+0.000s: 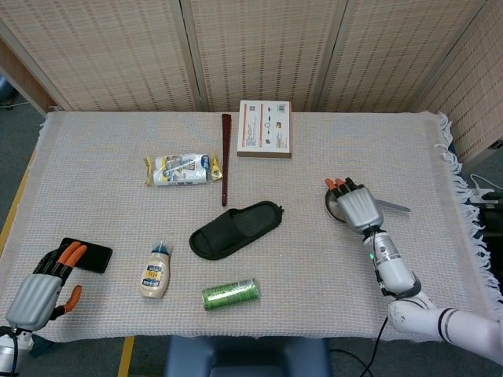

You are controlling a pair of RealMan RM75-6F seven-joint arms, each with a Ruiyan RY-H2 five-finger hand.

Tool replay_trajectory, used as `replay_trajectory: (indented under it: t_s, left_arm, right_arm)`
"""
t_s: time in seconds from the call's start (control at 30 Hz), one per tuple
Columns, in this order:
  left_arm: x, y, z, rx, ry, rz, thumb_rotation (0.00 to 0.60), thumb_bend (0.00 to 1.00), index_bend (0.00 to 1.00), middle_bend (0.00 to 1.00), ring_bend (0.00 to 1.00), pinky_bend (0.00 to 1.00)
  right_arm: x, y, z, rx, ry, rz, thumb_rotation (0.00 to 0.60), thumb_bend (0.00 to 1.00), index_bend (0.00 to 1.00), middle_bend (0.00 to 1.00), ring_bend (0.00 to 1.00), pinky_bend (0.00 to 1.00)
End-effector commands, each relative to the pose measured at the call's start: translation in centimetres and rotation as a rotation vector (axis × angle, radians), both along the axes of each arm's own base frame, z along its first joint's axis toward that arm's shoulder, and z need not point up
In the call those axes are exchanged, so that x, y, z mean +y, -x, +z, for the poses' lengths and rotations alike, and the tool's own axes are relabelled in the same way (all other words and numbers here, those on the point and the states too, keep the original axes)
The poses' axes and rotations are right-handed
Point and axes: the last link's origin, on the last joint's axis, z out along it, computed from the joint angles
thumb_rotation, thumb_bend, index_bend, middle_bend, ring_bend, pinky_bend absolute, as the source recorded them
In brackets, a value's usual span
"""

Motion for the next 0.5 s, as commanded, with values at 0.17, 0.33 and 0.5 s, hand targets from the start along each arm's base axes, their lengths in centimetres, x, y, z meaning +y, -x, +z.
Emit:
replay_trajectory:
  t_s: [0.17, 0.33, 0.5]
  left_arm:
    - [0.9, 0.9, 1.3, -0.011, -0.070, 0.034, 0.600, 0.51, 0.00, 0.00, 0.00, 0.11]
    - [1.2, 0.6, 1.4, -0.012, -0.097, 0.018, 0.600, 0.49, 0.00, 0.00, 0.00, 0.11]
    - [1.2, 0.3, 0.6, 0.011, -0.080, 0.016, 0.600, 0.48, 0.00, 0.00, 0.00, 0.12]
  right_arm:
    - [16.2, 5.7, 7.8, -0.229, 0.236, 0.017, 0.600, 0.15, 0.00, 0.00, 0.00, 0.01]
    - [19.2, 7.1, 9.0, -0.266, 0.274, 0.037, 0.600, 0.13, 0.00, 0.00, 0.00, 0.00]
    - [19.5, 7.6, 10.1, -0.288, 0.278, -0.011, 0.600, 0.13, 0.00, 0.00, 0.00, 0.00]
